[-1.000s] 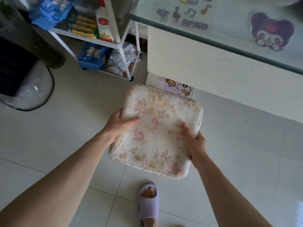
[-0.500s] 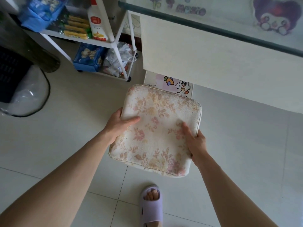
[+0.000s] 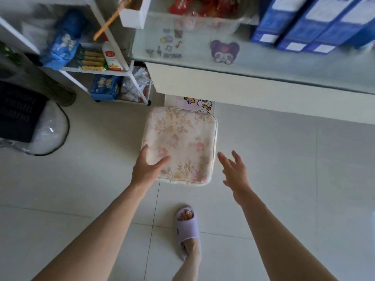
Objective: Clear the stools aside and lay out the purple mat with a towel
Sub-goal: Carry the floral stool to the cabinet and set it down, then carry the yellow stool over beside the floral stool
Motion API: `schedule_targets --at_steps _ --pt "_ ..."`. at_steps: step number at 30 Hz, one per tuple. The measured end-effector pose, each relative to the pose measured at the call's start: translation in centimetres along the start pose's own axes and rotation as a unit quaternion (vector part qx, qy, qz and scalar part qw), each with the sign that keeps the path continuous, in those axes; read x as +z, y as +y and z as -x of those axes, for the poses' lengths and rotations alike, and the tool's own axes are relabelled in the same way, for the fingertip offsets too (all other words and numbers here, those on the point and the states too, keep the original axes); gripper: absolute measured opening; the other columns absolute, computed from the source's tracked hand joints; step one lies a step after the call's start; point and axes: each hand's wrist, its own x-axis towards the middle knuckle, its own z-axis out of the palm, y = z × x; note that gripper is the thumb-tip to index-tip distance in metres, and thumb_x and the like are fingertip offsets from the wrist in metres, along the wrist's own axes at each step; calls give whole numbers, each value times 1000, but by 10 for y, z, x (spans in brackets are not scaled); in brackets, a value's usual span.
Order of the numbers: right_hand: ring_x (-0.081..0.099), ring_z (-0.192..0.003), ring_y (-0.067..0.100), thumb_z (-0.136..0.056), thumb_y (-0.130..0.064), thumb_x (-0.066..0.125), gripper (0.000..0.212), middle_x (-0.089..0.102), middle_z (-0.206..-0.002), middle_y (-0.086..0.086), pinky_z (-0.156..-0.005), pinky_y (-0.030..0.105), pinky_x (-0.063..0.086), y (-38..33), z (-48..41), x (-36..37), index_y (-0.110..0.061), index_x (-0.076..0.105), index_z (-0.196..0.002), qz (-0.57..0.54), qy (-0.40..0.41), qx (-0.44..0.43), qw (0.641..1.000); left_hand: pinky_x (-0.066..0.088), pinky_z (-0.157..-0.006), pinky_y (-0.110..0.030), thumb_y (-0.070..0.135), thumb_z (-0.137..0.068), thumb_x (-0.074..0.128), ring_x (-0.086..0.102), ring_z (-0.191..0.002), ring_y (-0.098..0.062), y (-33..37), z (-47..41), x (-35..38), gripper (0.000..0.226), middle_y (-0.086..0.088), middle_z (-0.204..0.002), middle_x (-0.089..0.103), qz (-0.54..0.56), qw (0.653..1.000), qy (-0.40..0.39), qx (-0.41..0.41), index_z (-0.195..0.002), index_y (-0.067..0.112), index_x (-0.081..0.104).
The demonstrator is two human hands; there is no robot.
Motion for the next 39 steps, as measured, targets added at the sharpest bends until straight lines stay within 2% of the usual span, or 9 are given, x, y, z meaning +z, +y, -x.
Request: schedule_targets --at_steps 3,8,13,16,23,28,31,36,39 --pt "48 -130 27 -82 -55 63 77 46 -145 8 -108 53 38 3 40 -33 -29 30 -147 -27 20 -6 999 32 -107 -30 32 -77 77 39 -128 -11 14 48 22 84 -3 -150 37 11 999 -43 24 -146 22 31" --pt "54 -123 26 -82 -56 63 74 52 -139 6 -107 51 39 32 115 -106 -27 37 -144 -73 68 -22 995 36 -107 -32 36 -76 77 44 -130 -18 24 142 73 82 -1 -143 44 -37 993 -97 62 -145 21 34" --pt "58 -112 23 -89 -45 60 65 58 -113 -7 -105 46 41 91 212 -194 -20 37 -145 -150 133 -42 979 37 -98 -27 34 -79 75 45 -128 -19 14 254 138 79 -3 -142 44 -75 976 -170 115 -145 23 34" --pt "56 -118 24 -92 -39 58 61 56 -122 0 -94 35 42 142 282 -250 -18 37 -145 -207 179 -45 961 37 -98 -27 32 -79 75 47 -126 -20 -7 332 180 77 -6 -141 46 -114 959 -218 138 -144 23 34" --pt "57 -105 25 -92 -40 56 59 54 -127 -1 -85 37 43 262 423 -357 -21 37 -145 -326 286 -23 901 43 -103 -36 24 -79 75 53 -122 -26 -56 497 273 78 -18 -139 47 -196 908 -324 179 -144 12 35" --pt "56 -117 31 -92 -40 57 56 55 -117 -7 -97 47 44 333 492 -409 -22 40 -142 -387 358 0 850 45 -93 -36 23 -82 72 53 -120 -26 -93 579 332 72 -16 -137 49 -251 862 -392 202 -143 11 36" --pt "57 -117 32 -92 -38 57 55 57 -113 -7 -83 38 43 381 531 -440 -20 41 -142 -424 407 9 809 44 -96 -38 28 -80 73 54 -119 -23 -120 629 377 74 -13 -136 50 -284 824 -441 216 -143 13 36" --pt "59 -114 31 -91 -37 59 55 58 -119 -2 -77 34 43 467 581 -503 -18 43 -141 -473 477 36 740 45 -96 -38 30 -79 75 54 -118 -21 -171 713 464 77 -12 -133 52 -335 761 -508 225 -143 16 36" --pt "60 -112 29 -91 -39 59 56 57 -118 -3 -73 31 44 484 588 -514 -18 44 -140 -484 481 38 730 46 -97 -39 33 -78 76 55 -116 -21 -180 728 483 77 -9 -130 53 -340 751 -520 223 -143 18 37"
